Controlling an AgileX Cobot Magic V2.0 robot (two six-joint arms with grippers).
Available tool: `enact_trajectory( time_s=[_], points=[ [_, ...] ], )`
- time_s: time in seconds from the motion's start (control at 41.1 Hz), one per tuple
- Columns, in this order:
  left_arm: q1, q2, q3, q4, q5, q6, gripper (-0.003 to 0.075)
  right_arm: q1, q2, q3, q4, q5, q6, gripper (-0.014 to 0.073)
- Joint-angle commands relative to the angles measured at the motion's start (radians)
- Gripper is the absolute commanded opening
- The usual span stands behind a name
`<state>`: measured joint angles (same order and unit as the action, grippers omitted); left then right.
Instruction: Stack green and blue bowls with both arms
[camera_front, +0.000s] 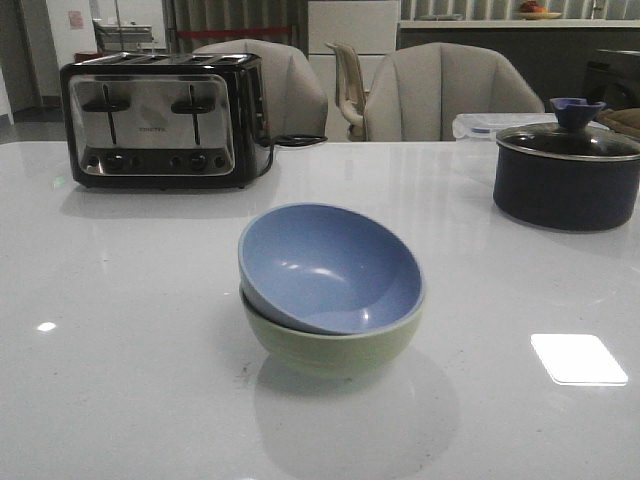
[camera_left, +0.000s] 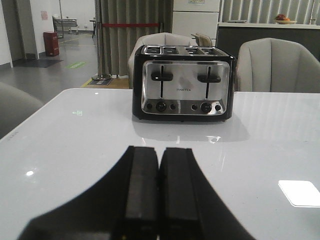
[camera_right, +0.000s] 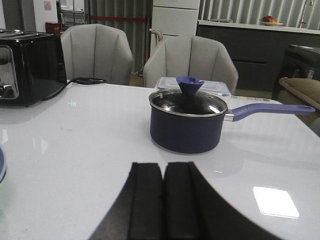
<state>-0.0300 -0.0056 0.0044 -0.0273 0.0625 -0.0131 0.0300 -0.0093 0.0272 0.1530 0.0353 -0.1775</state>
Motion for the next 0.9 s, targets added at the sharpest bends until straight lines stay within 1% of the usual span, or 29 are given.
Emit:
enact_trajectory(
  time_s=[0.0, 0.049, 0.097, 0.146, 0.195, 0.875],
  points=[
    [0.002, -0.019, 0.020, -0.005, -0.090, -0.012, 0.0102, -0.004, -0.021, 0.000, -0.010, -0.111, 0.005, 0.0040],
    [0.002, -0.019, 0.020, -0.005, -0.090, -0.012, 0.0102, -0.004, -0.021, 0.000, -0.035, -0.131, 0.037, 0.0040],
    [0.002, -0.019, 0.020, -0.005, -0.090, -0.012, 0.0102, -0.004, -0.021, 0.000, -0.081, -0.149, 0.098, 0.0040],
    [0.002, -0.019, 0.020, -0.005, -0.090, -0.012, 0.0102, -0.004, -0.021, 0.000, -0.136, -0.157, 0.153, 0.0040],
    [0.002, -0.019, 0.020, -0.005, -0.090, -0.012, 0.0102, -0.004, -0.021, 0.000, -0.161, -0.153, 0.184, 0.0040],
    [0.002, -0.019, 0.020, -0.005, -0.090, -0.012, 0.0102, -0.005, -0.021, 0.000, -0.166, -0.144, 0.189, 0.0040]
  ],
)
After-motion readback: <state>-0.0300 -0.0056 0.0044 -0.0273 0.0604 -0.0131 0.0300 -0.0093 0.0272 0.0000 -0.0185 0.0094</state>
